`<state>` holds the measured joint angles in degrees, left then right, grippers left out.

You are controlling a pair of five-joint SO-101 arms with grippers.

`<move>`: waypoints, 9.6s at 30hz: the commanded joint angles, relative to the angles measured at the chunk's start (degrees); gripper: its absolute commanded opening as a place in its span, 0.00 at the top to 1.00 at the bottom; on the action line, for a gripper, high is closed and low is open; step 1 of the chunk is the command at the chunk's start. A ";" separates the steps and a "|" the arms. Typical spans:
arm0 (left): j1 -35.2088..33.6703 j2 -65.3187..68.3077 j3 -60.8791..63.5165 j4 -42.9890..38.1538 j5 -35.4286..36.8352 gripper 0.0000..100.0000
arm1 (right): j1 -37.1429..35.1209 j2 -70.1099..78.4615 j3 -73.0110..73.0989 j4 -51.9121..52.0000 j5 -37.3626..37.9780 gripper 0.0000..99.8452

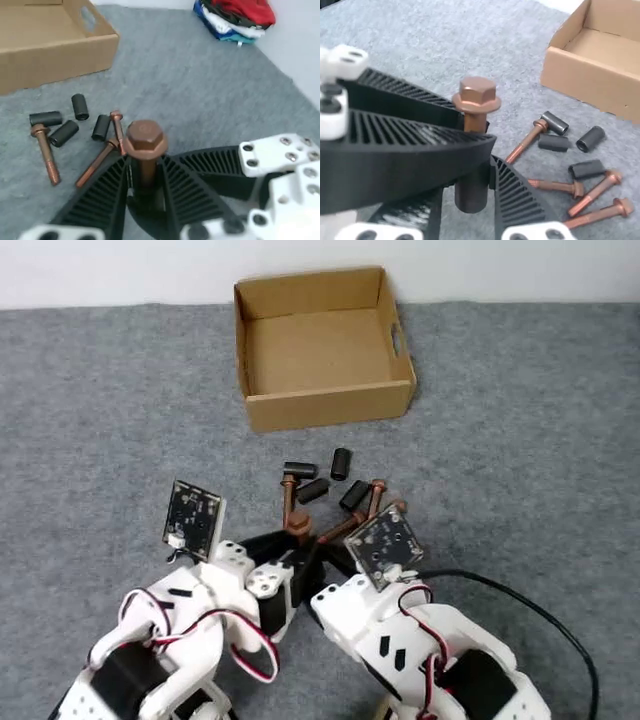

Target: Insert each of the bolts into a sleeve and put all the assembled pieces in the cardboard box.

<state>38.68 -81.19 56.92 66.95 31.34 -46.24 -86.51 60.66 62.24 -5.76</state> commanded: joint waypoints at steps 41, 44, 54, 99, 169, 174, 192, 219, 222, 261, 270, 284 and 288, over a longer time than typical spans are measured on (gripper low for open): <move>-42.29 0.09 12.70 -2.20 -34.99 0.99 | 27.74 40.04 -26.55 -9.36 -13.10 0.99; -42.46 0.09 19.47 -8.62 -36.31 0.99 | 27.74 48.84 -32.26 -13.49 -13.10 0.99; -41.93 0.09 36.97 -26.29 -36.31 0.99 | 27.82 76.88 -54.68 -25.71 -13.01 0.99; -45.01 0.09 38.90 -29.71 -36.31 0.99 | 26.51 123.65 -114.99 17.01 3.34 0.98; -46.07 0.09 38.81 -30.07 -36.31 0.99 | 32.40 78.90 -68.40 40.48 -16.70 0.99; -46.07 0.09 38.81 -29.98 -36.31 0.99 | 37.67 63.69 -54.42 39.60 -16.79 0.99; -37.19 0.62 30.02 -16.35 -37.01 0.99 | 55.69 17.63 -12.48 21.85 -13.19 0.99; -14.51 66.20 -32.40 7.03 -42.81 0.90 | 64.04 -10.07 1.85 26.24 -5.63 0.99; -14.42 76.92 -40.22 8.79 -42.81 0.84 | 64.13 -10.07 1.85 26.24 -5.63 0.99; -7.47 127.03 -91.21 24.53 -44.04 0.99 | 63.87 -10.07 2.46 26.15 -5.63 0.99; -6.77 124.84 -100.53 33.67 -35.60 1.00 | 63.87 -10.07 2.46 26.15 -5.63 0.99; -3.96 87.91 -72.48 33.41 -35.16 1.00 | 61.23 -10.07 2.46 25.71 -5.36 0.99; -5.54 76.92 -65.80 33.32 -34.99 1.00 | 55.43 -10.15 2.37 25.36 -5.36 0.99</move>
<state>34.29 5.93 -11.56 98.77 -4.35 13.01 -96.44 63.56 88.35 -11.65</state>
